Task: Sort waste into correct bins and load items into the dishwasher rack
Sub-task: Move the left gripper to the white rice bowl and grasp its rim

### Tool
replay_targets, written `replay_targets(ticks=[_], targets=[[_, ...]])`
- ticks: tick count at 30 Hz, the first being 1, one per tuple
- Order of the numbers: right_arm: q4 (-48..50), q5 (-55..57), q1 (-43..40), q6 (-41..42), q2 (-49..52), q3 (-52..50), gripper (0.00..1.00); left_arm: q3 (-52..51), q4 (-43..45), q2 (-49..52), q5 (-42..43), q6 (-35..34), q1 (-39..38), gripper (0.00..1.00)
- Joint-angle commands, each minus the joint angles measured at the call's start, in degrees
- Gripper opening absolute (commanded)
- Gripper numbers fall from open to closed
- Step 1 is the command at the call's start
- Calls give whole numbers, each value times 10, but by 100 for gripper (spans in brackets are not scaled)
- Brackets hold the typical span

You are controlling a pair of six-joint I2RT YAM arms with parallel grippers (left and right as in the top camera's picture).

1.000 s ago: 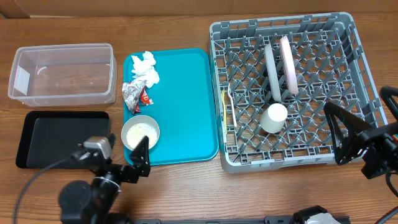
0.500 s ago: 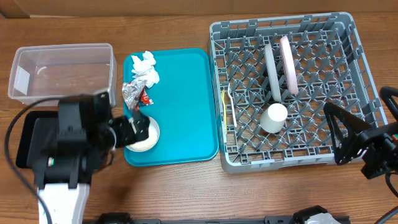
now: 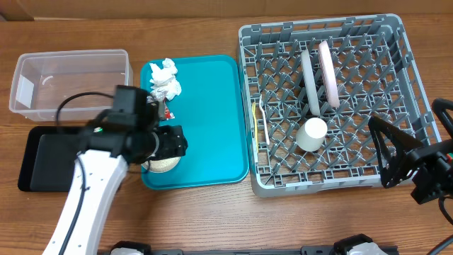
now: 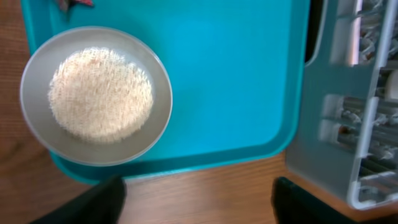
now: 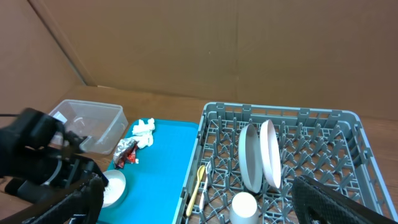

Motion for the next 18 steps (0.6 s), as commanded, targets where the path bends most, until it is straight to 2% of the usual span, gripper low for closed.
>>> replay_targets(ticks=[1,3,5,9,12,18], targets=[[2,6,1,3,0,0,100,12,12,43,-104,-8,-44,69],[2,6,1,3,0,0,100,12,14,68,-137,-38,-53,73],[2,6,1,3,0,0,100,12,29,94,-140,-42,-55,72],[2,6,1,3,0,0,100,12,56,146,-128,-43,-57,60],[2,6,1,3,0,0,100,12,74,179,-104,-42,-58,59],[2,6,1,3,0,0,100,12,88,241,-111,-42,-63,54]])
